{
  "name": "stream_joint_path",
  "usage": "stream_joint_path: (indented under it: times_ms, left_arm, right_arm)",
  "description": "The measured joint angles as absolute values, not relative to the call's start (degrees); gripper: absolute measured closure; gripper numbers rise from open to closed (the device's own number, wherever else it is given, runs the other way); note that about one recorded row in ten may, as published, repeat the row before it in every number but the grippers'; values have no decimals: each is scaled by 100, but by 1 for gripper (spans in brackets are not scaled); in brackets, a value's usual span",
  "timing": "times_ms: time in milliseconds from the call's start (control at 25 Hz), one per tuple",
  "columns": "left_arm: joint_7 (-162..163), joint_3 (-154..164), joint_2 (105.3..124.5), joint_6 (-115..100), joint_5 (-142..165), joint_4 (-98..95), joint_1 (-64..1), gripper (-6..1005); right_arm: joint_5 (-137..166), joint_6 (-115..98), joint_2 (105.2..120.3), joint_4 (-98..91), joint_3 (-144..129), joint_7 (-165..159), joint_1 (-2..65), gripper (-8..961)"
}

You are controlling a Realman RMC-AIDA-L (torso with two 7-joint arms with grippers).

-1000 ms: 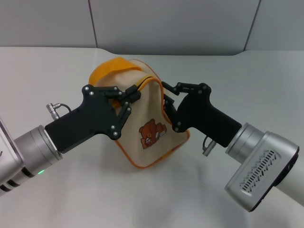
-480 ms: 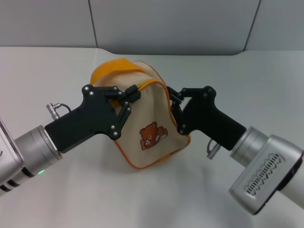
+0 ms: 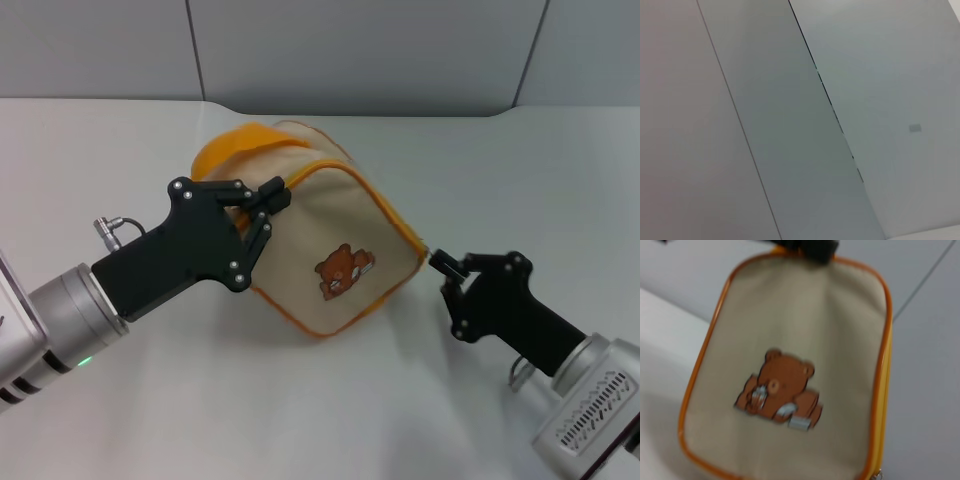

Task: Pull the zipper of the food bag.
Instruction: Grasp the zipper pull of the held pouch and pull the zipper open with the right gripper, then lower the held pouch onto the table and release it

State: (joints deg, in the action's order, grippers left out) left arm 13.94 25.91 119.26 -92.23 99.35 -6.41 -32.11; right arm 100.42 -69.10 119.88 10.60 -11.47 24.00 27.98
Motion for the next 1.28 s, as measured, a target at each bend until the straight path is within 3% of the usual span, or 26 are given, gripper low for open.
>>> stream_joint_path:
  times_ms: [640,800,1280]
  left_arm:
    - [1588,1835,11927,-8730,9890,342,-3110,970]
    - [2282,1480,11927,-8531,9888,644,-3031,970]
    - [3442,1309,11924,-8447,10220,1011,-2653,971]
  right_arm:
    - [10073,-8284,11936,962,-781,1112,2369,872]
    - [10226,-8587,11930,439,-935,-171,2411,665]
    - [11055,-9849,11844,-2337,-2553,-5079,2559,400]
